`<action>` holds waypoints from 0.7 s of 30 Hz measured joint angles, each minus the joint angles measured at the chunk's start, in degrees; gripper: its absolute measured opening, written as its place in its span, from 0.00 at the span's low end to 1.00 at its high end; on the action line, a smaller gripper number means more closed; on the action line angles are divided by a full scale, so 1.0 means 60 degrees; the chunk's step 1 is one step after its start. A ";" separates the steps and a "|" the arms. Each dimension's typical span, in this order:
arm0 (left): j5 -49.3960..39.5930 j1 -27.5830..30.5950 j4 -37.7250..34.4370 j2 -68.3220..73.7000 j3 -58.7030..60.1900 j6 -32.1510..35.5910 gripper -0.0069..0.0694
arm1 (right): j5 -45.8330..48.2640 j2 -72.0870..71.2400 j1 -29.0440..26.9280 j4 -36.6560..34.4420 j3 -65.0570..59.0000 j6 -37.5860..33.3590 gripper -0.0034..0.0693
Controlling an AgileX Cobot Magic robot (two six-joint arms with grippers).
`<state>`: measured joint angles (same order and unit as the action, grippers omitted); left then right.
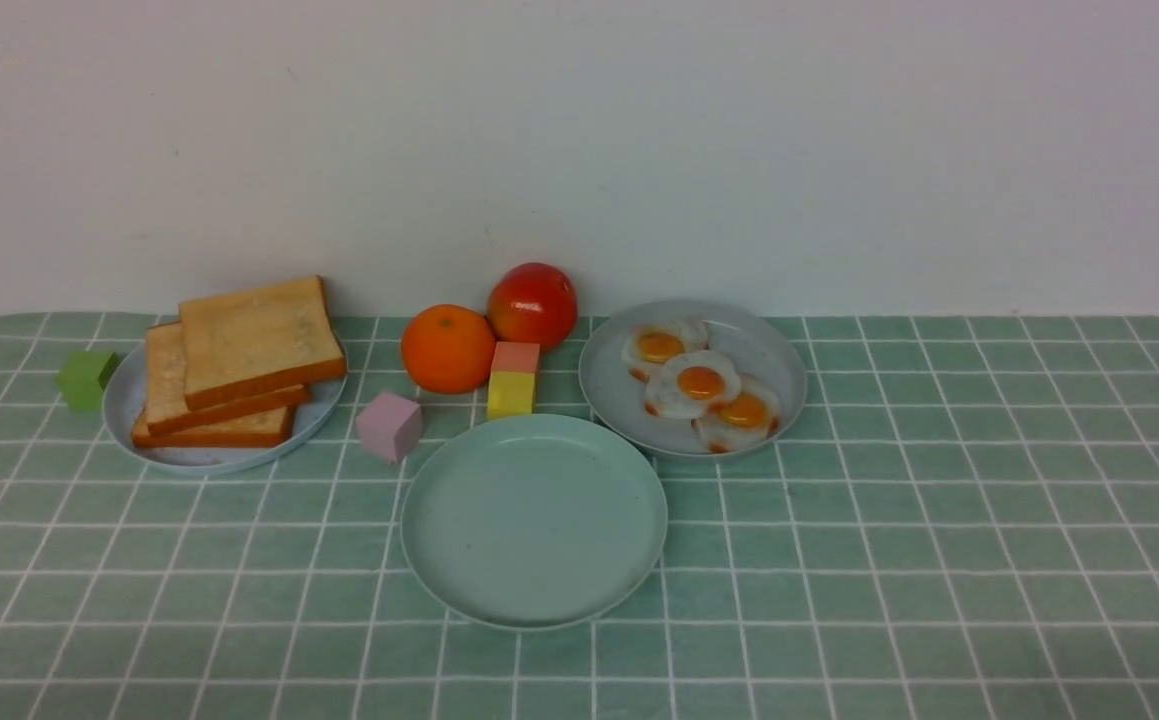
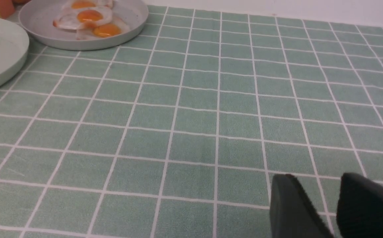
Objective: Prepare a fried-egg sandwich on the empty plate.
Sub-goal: Use the left arm to grab a slice of bread
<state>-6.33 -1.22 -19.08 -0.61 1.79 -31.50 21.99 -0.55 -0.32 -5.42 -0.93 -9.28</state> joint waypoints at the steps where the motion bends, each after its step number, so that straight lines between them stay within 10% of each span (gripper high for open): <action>1: 0.0058 0.0000 -0.0082 0.0000 0.0000 -0.0097 0.40 | 0.0000 0.0000 0.0000 0.0000 0.0000 0.0000 0.38; 11: -0.0586 0.0000 -0.0466 0.0102 -0.1295 0.0167 0.28 | -0.0245 0.0000 0.0000 -0.0328 -0.0027 0.0200 0.38; 21: -0.5845 -0.0458 0.0196 0.4726 -0.5772 0.5527 0.07 | -0.2422 0.0000 0.0000 -0.5164 -0.0080 0.2498 0.38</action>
<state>-41.40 -3.97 -17.91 27.75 -32.85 1.66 7.46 -0.55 -0.32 -36.40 -1.40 5.71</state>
